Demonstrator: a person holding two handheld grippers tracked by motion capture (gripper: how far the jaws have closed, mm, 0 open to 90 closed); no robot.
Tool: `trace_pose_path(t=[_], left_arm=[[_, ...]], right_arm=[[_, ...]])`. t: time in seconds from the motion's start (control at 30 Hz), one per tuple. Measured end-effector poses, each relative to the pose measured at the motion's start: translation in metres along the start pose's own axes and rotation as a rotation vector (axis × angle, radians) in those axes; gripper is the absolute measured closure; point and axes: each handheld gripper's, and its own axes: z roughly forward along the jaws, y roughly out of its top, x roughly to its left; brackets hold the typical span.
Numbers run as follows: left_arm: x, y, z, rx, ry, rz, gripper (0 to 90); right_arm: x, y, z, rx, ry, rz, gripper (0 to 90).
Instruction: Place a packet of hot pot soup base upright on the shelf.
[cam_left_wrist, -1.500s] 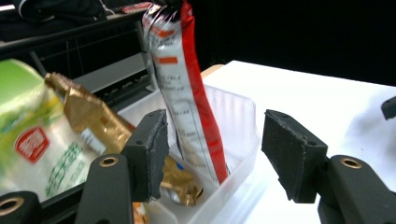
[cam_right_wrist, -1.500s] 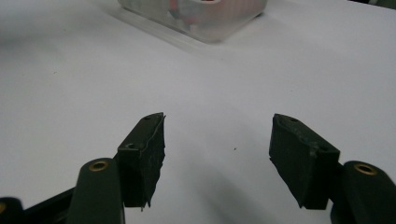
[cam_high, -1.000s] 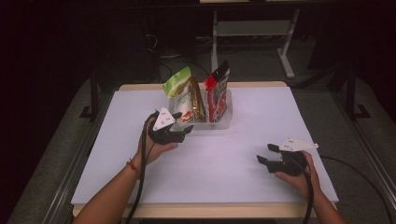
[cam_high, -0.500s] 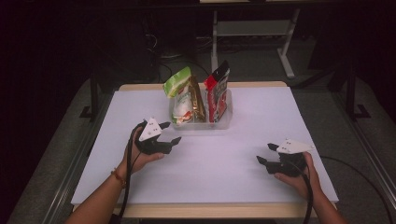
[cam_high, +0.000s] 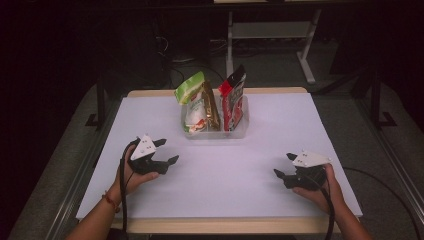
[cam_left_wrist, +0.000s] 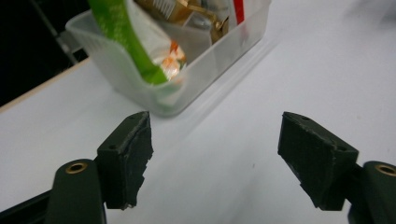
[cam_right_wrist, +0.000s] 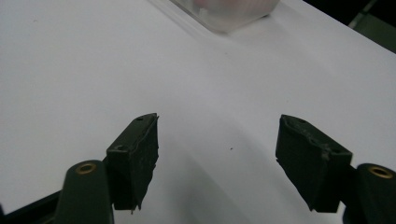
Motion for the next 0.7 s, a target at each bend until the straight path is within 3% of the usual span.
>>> trace_pose_path(t=[0.13, 0.43, 0.5, 0.7], left_arm=[[0.001, -0.010, -0.010, 0.016, 0.015, 0.014, 24.8], [0.001, -0.031, -0.033, 0.025, 0.039, 0.016, 24.7], [0.002, -0.035, -0.039, 0.033, 0.047, 0.021, 24.7], [0.006, -0.050, -0.056, -0.004, 0.068, -0.046, 24.7]], right_arm=[[0.001, 0.003, 0.002, 0.004, -0.005, -0.020, 25.6], [-0.004, 0.007, 0.001, -0.035, -0.004, 0.033, 23.6], [-0.004, 0.003, -0.001, -0.032, -0.006, 0.020, 23.6], [-0.005, -0.010, -0.011, -0.055, -0.016, 0.045, 22.7]])
